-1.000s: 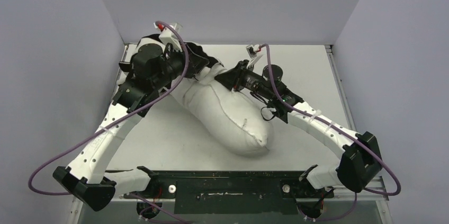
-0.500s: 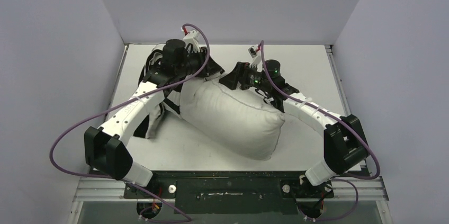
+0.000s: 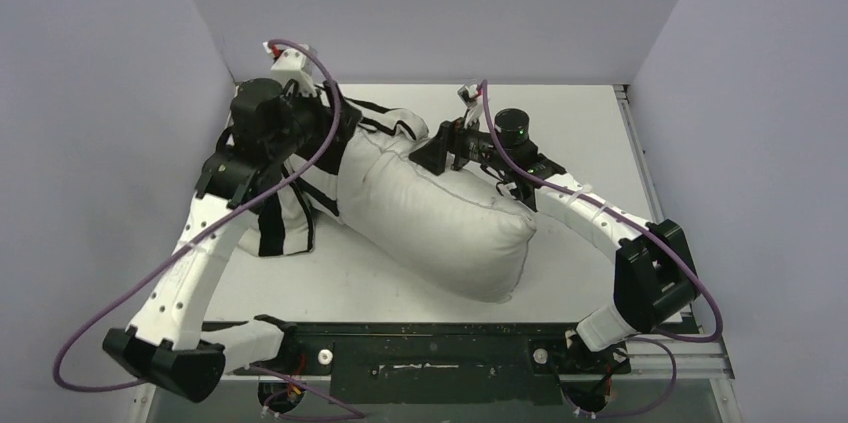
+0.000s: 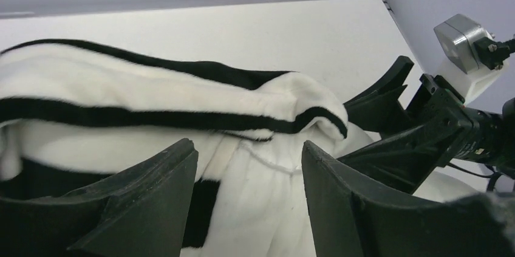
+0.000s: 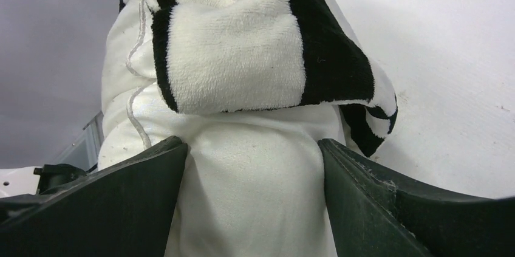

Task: Put the pillow into the pillowcase
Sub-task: Stuff the pillow into the pillowcase.

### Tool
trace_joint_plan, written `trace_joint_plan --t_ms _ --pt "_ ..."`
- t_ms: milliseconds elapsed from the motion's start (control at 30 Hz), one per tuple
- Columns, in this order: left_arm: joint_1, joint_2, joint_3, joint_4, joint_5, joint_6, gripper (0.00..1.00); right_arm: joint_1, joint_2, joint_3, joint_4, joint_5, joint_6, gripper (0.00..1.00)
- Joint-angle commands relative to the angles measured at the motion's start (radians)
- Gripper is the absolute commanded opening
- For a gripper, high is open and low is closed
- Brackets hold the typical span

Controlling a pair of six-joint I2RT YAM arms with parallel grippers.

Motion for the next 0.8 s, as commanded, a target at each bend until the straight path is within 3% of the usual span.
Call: trace_joint_plan --t_ms 0,233,500,533,600,633,767 --pt "-0.002 -0.154 -0.108 -0.061 -0.194 0.091 0.60 0.002 0.003 0.035 0.031 0.009 -0.024 0.79" --pt "-0.002 -0.123 -0.229 0.053 -0.177 0.143 0.55 0.017 -0.036 0.043 0.014 0.027 -0.045 0.81" --pt "0.000 -0.080 -0.329 0.236 -0.136 0.161 0.54 0.087 -0.080 0.139 -0.161 0.110 -0.168 0.91" --pt "0.000 -0.075 -0.333 0.245 -0.121 0.165 0.45 0.094 -0.076 0.162 -0.199 0.128 -0.194 0.91" --pt "0.000 -0.072 -0.339 0.258 -0.092 0.175 0.10 0.101 -0.078 0.207 -0.275 0.183 -0.226 0.91" --pt "0.000 -0.077 -0.344 0.266 -0.088 0.179 0.00 0.103 -0.092 0.218 -0.295 0.210 -0.231 0.91" --pt "0.000 -0.134 -0.388 0.304 -0.069 0.197 0.00 0.106 -0.148 0.225 -0.300 0.281 -0.223 0.92"
